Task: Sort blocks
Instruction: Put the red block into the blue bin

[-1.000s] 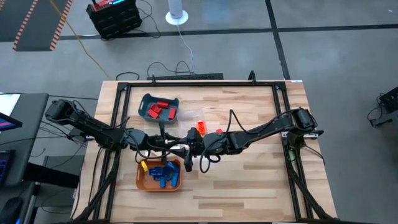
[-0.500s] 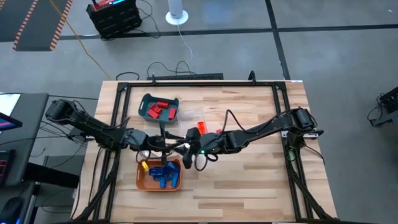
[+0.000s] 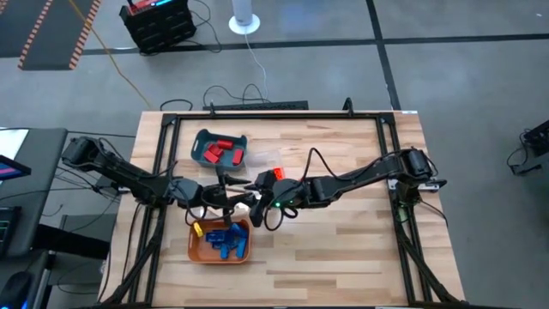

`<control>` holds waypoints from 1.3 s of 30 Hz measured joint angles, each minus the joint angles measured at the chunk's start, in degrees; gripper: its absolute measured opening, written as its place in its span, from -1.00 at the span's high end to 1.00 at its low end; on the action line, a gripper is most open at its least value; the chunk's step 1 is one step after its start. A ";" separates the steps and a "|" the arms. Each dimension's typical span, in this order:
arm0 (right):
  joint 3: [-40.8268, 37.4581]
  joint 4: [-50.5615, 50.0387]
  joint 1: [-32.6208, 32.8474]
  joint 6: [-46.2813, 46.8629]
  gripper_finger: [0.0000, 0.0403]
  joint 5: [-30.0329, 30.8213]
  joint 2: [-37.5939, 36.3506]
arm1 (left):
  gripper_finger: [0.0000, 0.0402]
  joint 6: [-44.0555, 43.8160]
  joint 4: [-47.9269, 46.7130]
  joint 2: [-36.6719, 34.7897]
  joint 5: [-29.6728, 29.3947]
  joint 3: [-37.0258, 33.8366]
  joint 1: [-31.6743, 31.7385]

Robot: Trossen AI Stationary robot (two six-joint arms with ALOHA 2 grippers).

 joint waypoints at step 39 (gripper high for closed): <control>-31.49 -23.07 6.05 9.94 0.15 24.14 -8.48 | 0.14 -27.48 -20.82 -10.77 -2.59 -10.86 -15.98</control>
